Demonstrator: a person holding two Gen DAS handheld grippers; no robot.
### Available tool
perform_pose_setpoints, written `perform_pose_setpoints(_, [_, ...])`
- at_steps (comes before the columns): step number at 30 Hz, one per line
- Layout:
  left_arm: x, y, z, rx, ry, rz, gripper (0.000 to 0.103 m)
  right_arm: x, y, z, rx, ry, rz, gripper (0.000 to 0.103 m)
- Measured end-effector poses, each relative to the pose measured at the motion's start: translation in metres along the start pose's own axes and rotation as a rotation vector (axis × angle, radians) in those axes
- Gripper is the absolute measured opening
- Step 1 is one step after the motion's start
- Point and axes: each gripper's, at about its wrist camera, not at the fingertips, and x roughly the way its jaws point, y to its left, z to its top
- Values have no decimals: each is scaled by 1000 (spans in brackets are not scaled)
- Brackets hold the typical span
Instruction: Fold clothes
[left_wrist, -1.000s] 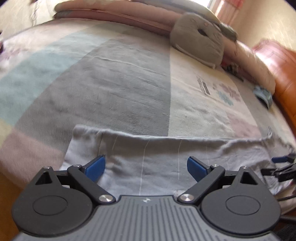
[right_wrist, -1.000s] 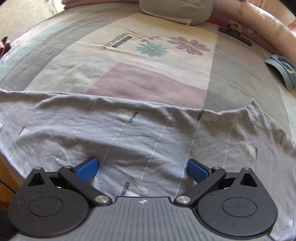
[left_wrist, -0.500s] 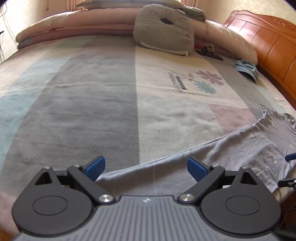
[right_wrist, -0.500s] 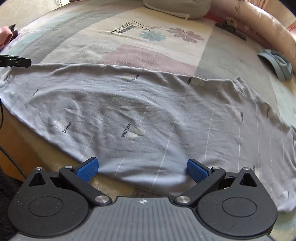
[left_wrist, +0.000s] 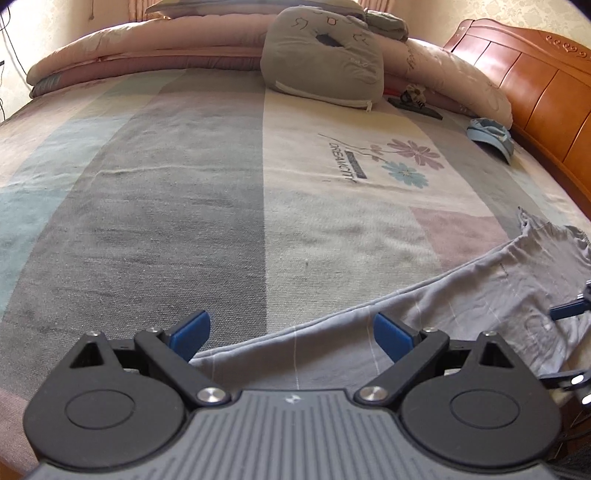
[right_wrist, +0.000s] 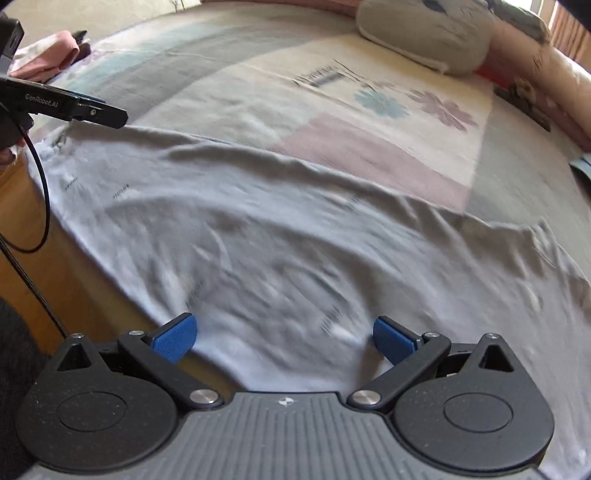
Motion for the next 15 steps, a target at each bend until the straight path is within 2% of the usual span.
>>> perform_pose_setpoints(3, [1,-4,4,-1,-15,-10,95,-10,-24,-6,89,-13,-51,103])
perform_pose_setpoints(6, [4,-10,6,11,-14,-15,95,-8,-46,-20,190,45,-89,103])
perform_pose_setpoints(11, [5,-19,12,27,-15,-13,95,-16,-49,-33,148,81,-91,103])
perform_pose_setpoints(15, [2,-30,21,42,-38,-14,95,-29,-76,-33,254,-10,-150,103])
